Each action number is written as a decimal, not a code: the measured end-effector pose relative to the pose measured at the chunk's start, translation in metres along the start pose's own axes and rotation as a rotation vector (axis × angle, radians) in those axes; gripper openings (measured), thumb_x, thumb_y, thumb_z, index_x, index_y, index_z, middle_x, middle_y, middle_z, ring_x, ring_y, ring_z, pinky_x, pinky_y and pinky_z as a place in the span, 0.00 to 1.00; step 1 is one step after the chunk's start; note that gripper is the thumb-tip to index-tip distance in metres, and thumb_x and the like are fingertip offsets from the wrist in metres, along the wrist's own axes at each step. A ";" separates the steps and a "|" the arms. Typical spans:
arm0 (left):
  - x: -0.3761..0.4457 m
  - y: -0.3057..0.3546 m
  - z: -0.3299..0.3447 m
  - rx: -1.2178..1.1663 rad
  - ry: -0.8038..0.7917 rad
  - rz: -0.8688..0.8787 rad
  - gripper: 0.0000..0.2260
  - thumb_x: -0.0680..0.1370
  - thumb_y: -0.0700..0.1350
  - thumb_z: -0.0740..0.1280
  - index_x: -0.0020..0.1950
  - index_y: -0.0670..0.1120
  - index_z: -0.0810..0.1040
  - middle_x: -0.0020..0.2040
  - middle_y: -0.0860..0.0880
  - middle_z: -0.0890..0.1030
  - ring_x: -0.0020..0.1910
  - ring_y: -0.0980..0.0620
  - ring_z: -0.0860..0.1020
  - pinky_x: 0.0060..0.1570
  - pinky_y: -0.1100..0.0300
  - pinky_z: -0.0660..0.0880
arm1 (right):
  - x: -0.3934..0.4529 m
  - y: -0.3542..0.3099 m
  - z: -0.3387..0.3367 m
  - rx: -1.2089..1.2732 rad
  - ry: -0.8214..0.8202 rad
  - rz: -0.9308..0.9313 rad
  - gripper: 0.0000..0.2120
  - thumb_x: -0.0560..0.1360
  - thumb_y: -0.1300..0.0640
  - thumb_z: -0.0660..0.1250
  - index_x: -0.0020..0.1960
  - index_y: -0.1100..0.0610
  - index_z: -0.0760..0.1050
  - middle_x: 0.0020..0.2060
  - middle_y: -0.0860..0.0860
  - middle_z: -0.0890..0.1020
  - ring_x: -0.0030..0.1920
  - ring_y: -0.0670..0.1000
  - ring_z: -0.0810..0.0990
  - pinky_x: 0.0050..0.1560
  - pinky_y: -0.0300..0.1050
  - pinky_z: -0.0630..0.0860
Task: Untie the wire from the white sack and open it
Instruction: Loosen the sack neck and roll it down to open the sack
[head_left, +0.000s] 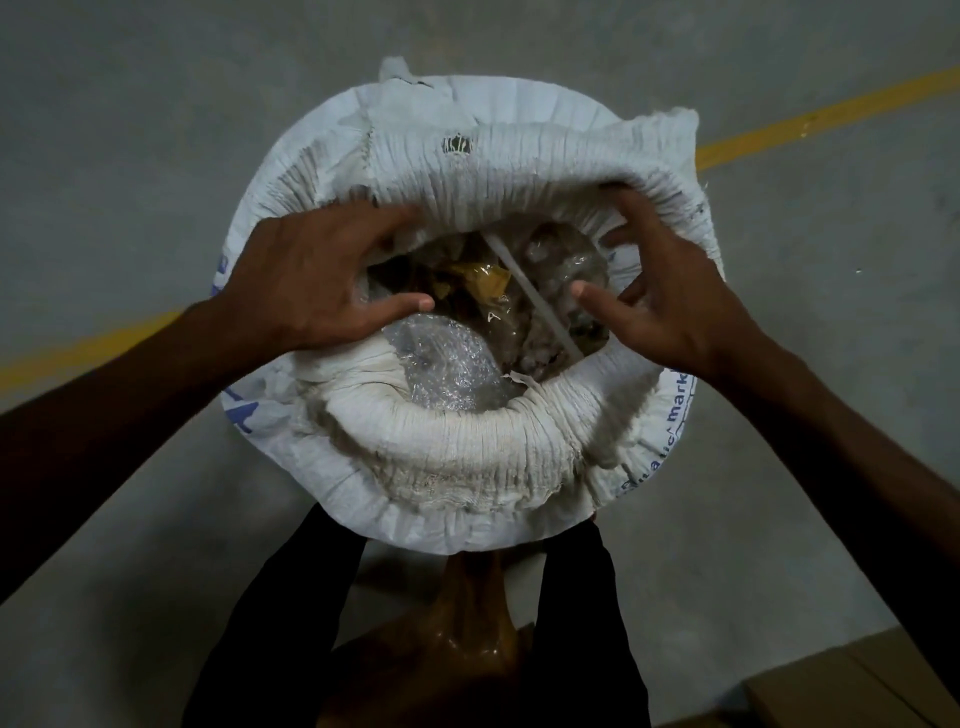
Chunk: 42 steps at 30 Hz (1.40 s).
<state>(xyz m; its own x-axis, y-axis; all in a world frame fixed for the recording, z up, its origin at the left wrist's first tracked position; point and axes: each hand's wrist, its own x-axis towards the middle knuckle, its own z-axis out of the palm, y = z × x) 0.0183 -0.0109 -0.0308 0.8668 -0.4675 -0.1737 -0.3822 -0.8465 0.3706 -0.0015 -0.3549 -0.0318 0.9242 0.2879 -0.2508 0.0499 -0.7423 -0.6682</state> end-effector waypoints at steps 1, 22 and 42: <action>-0.002 0.002 0.002 0.020 -0.028 0.051 0.31 0.73 0.75 0.61 0.67 0.56 0.78 0.57 0.51 0.85 0.56 0.43 0.84 0.50 0.48 0.80 | -0.003 -0.005 0.002 0.017 -0.002 -0.016 0.34 0.78 0.45 0.74 0.78 0.49 0.64 0.60 0.50 0.81 0.51 0.52 0.86 0.50 0.57 0.84; -0.057 0.009 0.038 0.073 -0.613 0.657 0.37 0.80 0.72 0.36 0.46 0.53 0.79 0.39 0.51 0.84 0.39 0.52 0.80 0.40 0.58 0.68 | -0.058 -0.013 0.028 -0.190 -0.947 -0.312 0.32 0.70 0.21 0.64 0.62 0.41 0.83 0.52 0.39 0.88 0.53 0.41 0.81 0.51 0.34 0.70; -0.071 0.023 0.035 0.031 -0.507 0.555 0.26 0.79 0.75 0.50 0.48 0.57 0.76 0.40 0.56 0.82 0.41 0.55 0.81 0.46 0.54 0.78 | -0.069 -0.024 0.035 -0.303 -0.815 -0.380 0.41 0.72 0.17 0.47 0.54 0.46 0.83 0.46 0.45 0.87 0.48 0.48 0.84 0.58 0.51 0.79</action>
<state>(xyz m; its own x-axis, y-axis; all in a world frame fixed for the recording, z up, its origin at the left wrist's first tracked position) -0.0633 -0.0055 -0.0418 0.2934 -0.8812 -0.3706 -0.7356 -0.4557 0.5012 -0.0800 -0.3355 -0.0232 0.2830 0.7912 -0.5421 0.4951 -0.6046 -0.6240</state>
